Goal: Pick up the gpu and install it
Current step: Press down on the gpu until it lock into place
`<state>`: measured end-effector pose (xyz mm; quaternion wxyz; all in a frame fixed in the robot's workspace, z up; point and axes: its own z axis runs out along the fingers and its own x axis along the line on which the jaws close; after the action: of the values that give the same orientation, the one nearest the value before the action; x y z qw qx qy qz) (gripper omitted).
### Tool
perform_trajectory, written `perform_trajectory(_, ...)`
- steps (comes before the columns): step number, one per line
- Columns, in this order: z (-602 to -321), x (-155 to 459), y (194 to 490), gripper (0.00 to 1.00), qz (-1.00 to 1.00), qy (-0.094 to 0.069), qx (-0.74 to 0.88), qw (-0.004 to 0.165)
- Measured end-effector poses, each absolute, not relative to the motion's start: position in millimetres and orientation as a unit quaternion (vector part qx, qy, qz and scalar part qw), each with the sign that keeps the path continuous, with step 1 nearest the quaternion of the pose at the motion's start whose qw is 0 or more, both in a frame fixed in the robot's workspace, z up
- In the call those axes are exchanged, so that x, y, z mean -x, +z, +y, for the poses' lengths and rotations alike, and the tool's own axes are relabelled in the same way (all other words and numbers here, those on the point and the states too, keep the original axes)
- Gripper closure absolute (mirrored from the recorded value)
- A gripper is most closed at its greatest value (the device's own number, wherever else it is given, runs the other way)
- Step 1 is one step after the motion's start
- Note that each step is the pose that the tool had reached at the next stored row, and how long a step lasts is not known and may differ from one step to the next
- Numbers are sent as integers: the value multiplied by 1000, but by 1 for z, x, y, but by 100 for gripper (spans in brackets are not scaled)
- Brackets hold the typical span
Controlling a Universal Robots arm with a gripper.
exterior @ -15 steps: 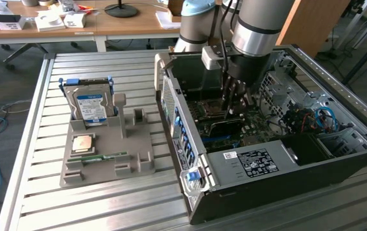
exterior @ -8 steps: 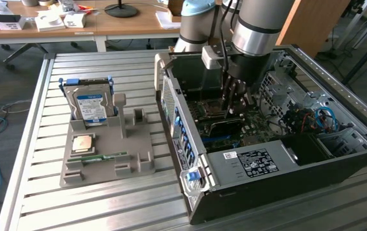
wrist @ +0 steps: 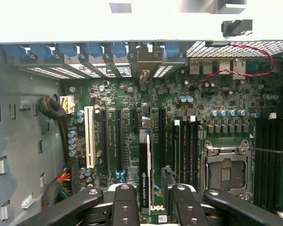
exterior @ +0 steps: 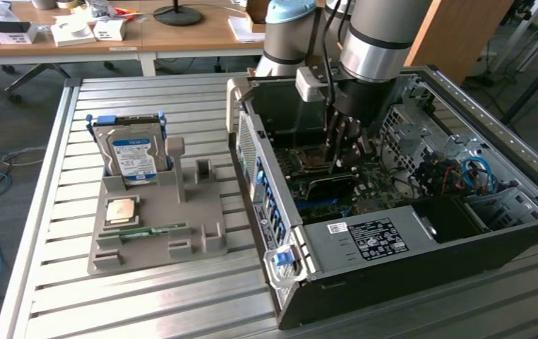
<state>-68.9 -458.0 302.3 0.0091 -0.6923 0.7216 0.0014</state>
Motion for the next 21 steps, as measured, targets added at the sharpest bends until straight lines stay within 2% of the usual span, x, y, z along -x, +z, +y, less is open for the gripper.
perform_trajectory(4,-458,69,302,67,722,1,692,9)
perform_trajectory(6,-458,69,302,80,722,1,692,9)
perform_trajectory(7,-458,69,302,80,722,1,692,9)
perform_trajectory(9,-458,69,302,89,722,1,692,9)
perform_trajectory(21,-458,69,302,89,722,1,692,9)
